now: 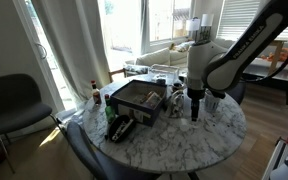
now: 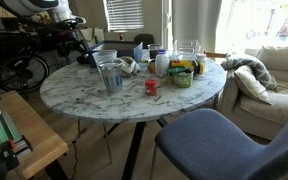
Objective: Pick up a measuring cup on the table near the clear frost cold cup and move it backwards next to the glasses pouch
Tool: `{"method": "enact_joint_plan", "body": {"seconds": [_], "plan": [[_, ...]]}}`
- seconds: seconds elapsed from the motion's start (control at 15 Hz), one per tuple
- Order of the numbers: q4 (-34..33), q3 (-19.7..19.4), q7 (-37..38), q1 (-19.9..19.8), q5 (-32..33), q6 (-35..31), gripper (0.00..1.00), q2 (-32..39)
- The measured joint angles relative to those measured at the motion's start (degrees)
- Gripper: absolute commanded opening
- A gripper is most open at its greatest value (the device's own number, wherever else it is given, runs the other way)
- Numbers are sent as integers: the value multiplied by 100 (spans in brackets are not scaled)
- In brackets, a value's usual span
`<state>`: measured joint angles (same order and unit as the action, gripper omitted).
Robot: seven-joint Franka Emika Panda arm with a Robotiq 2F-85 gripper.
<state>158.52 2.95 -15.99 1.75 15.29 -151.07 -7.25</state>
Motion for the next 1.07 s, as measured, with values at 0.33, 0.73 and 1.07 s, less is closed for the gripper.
{"method": "enact_joint_plan", "body": {"seconds": [0.33, 0.73, 1.07], "plan": [[-47, 26, -2, 13, 87, 108, 100, 16], [-62, 188, -20, 139, 517, 333, 100, 426], [-119, 194, 15, 164, 825, 315, 100, 806]]}}
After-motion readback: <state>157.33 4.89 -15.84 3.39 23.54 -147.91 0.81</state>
